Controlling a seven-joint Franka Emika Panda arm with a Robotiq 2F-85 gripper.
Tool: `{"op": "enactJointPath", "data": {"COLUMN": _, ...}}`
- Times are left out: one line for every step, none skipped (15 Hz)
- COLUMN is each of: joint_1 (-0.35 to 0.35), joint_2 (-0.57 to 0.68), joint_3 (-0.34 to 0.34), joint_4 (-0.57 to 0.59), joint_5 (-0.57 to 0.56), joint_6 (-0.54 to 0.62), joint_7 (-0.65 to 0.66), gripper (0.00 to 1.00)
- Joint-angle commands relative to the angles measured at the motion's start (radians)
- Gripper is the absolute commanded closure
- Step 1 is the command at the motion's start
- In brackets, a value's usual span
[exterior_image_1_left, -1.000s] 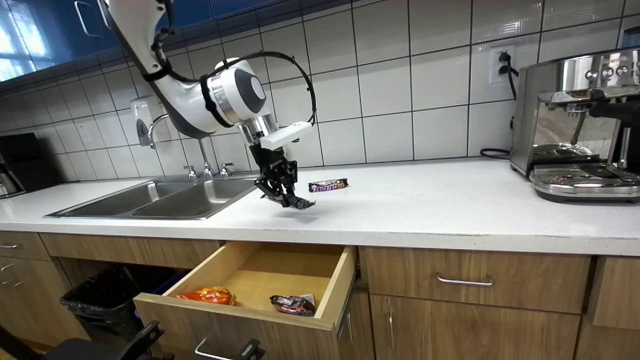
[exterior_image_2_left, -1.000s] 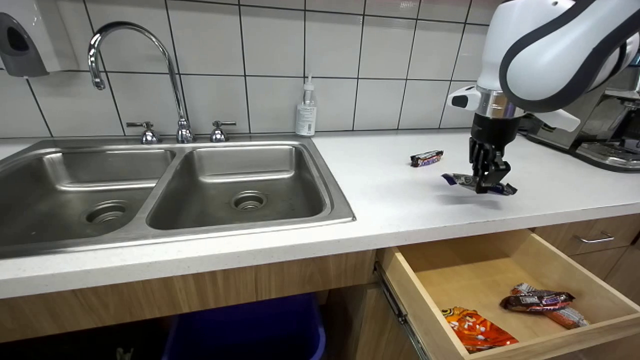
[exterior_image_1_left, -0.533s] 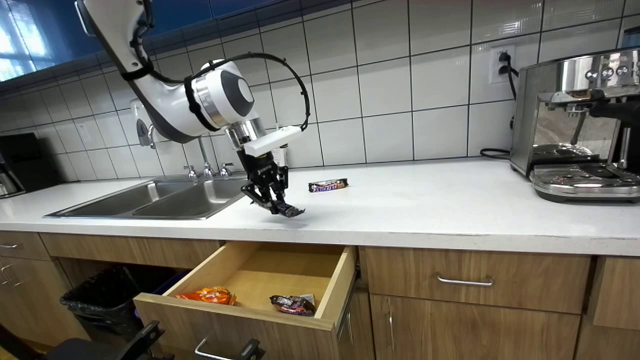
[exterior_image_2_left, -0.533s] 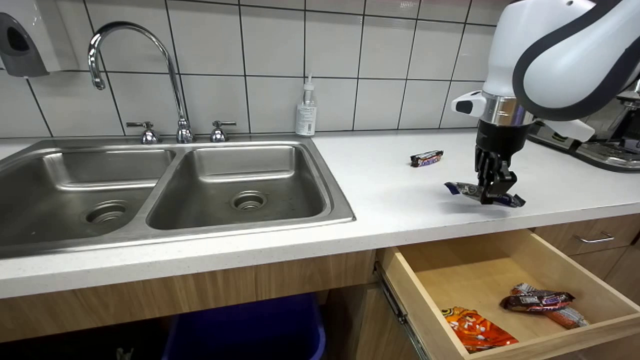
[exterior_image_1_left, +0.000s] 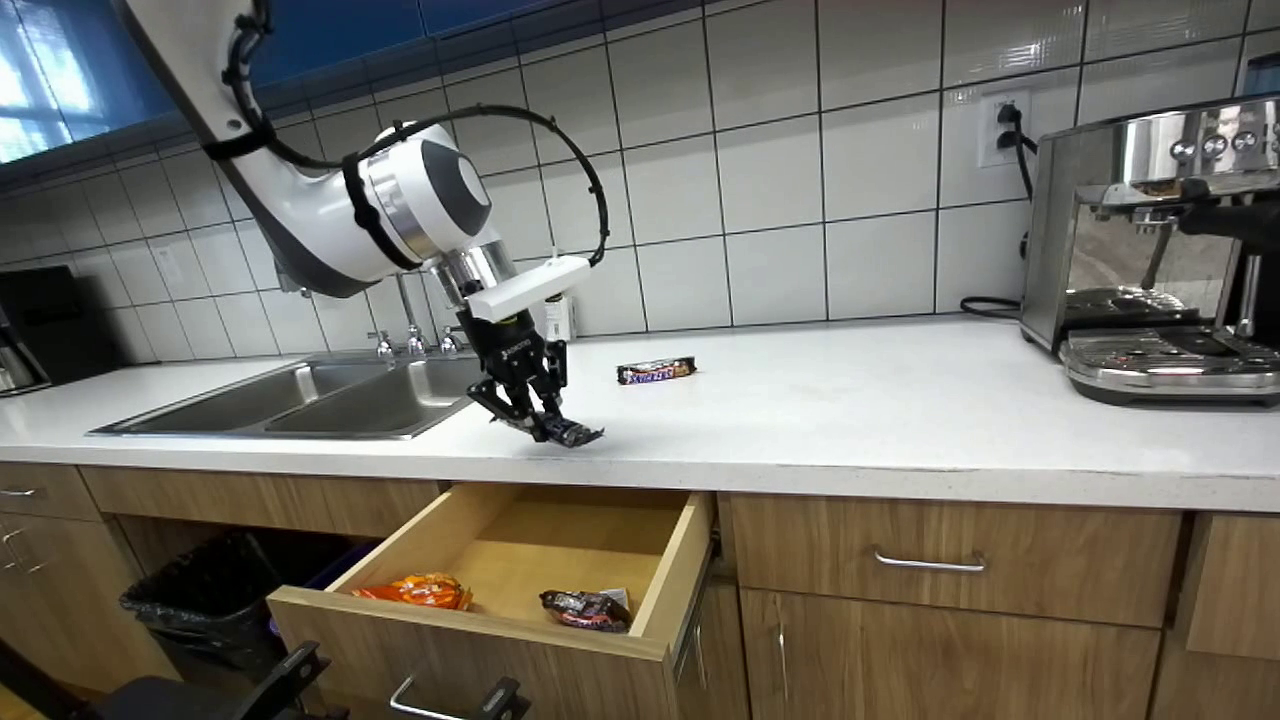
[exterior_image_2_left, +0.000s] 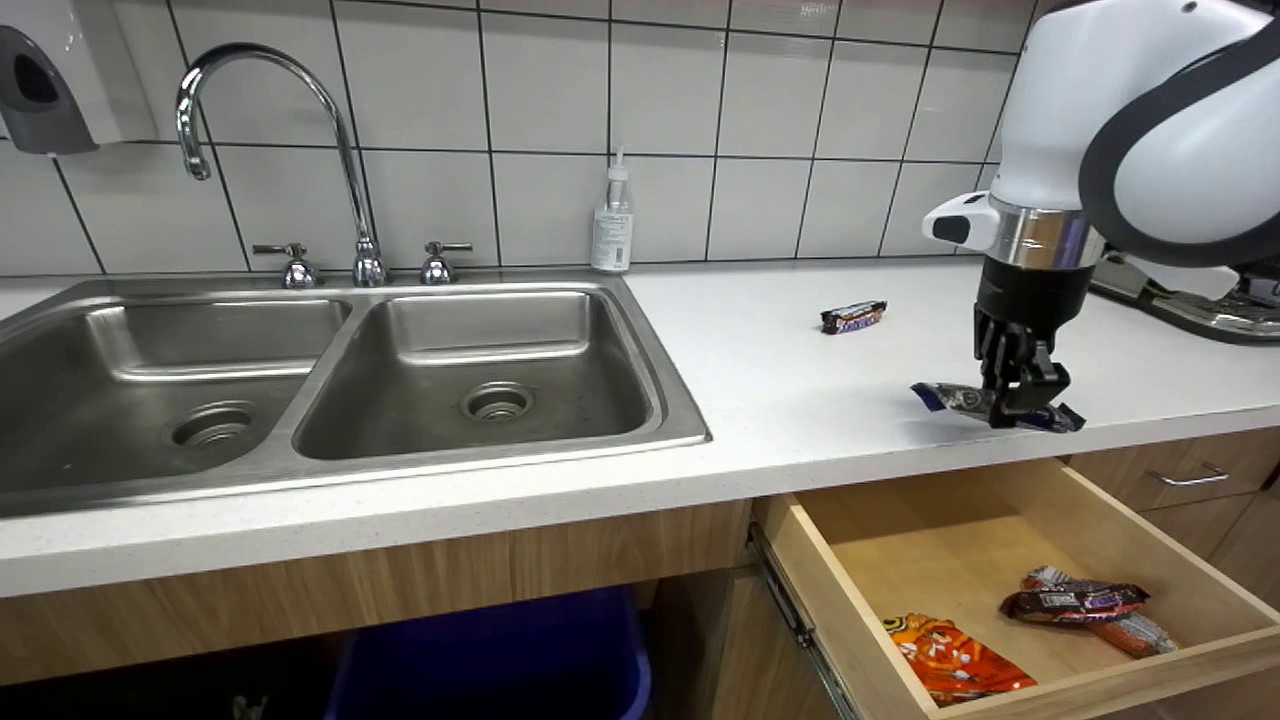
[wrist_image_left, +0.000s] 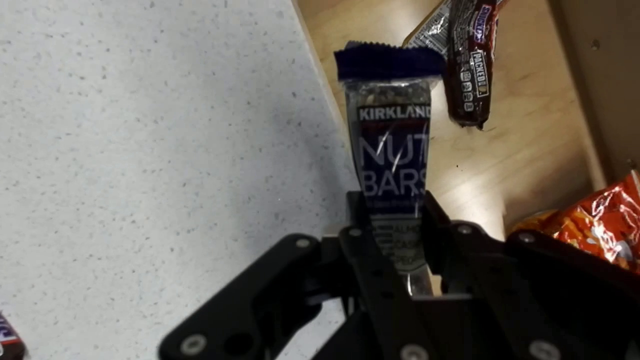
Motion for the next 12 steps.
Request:
{"op": "enactJointPath", "data": {"joint_1": -0.005, "joint_2": -0.084, "joint_3": -0.024, "joint_4": -0.087, "joint_5": -0.054, "joint_6": 0.022, "joint_7": 0.001, "gripper": 0.93}}
{"op": "enactJointPath", "data": {"joint_1": -0.007, "joint_2": -0.095, "joint_3": -0.029, "joint_4": -0.102, "joint_5": -0.062, "joint_6": 0.024, "joint_7": -0.002, "gripper": 0.93}}
{"op": "enactJointPath", "data": {"joint_1": -0.010, "joint_2": -0.104, "joint_3": -0.032, "joint_4": -0.117, "joint_5": -0.062, "joint_6": 0.027, "joint_7": -0.013, "gripper": 0.93}}
{"op": "enactJointPath", "data": {"joint_1": -0.011, "joint_2": -0.113, "joint_3": -0.036, "joint_4": -0.129, "joint_5": -0.063, "joint_6": 0.026, "joint_7": -0.019, "gripper": 0.93}}
{"op": "enactJointPath", "data": {"joint_1": -0.014, "joint_2": -0.120, "joint_3": -0.040, "joint_4": -0.144, "joint_5": -0.067, "joint_6": 0.029, "joint_7": -0.023, "gripper": 0.93}}
{"op": "enactJointPath", "data": {"joint_1": -0.014, "joint_2": -0.126, "joint_3": -0.043, "joint_4": -0.154, "joint_5": -0.067, "joint_6": 0.027, "joint_7": -0.028, "gripper": 0.93}}
{"op": "enactJointPath", "data": {"joint_1": -0.016, "joint_2": -0.129, "joint_3": -0.046, "joint_4": -0.165, "joint_5": -0.070, "joint_6": 0.028, "joint_7": -0.031, "gripper": 0.93}}
{"op": "enactJointPath", "data": {"joint_1": -0.016, "joint_2": -0.133, "joint_3": -0.048, "joint_4": -0.173, "joint_5": -0.068, "joint_6": 0.025, "joint_7": -0.035, "gripper": 0.93}}
{"op": "enactJointPath", "data": {"joint_1": -0.017, "joint_2": -0.133, "joint_3": -0.052, "joint_4": -0.181, "joint_5": -0.069, "joint_6": 0.026, "joint_7": -0.037, "gripper": 0.93}}
{"op": "enactJointPath", "data": {"joint_1": -0.017, "joint_2": -0.135, "joint_3": -0.054, "joint_4": -0.187, "joint_5": -0.070, "joint_6": 0.024, "joint_7": -0.037, "gripper": 0.93}}
{"op": "enactJointPath", "data": {"joint_1": -0.018, "joint_2": -0.134, "joint_3": -0.056, "joint_4": -0.193, "joint_5": -0.070, "joint_6": 0.025, "joint_7": -0.040, "gripper": 0.93}}
{"op": "enactJointPath", "data": {"joint_1": -0.018, "joint_2": -0.131, "joint_3": -0.058, "joint_4": -0.195, "joint_5": -0.071, "joint_6": 0.023, "joint_7": -0.038, "gripper": 0.93}}
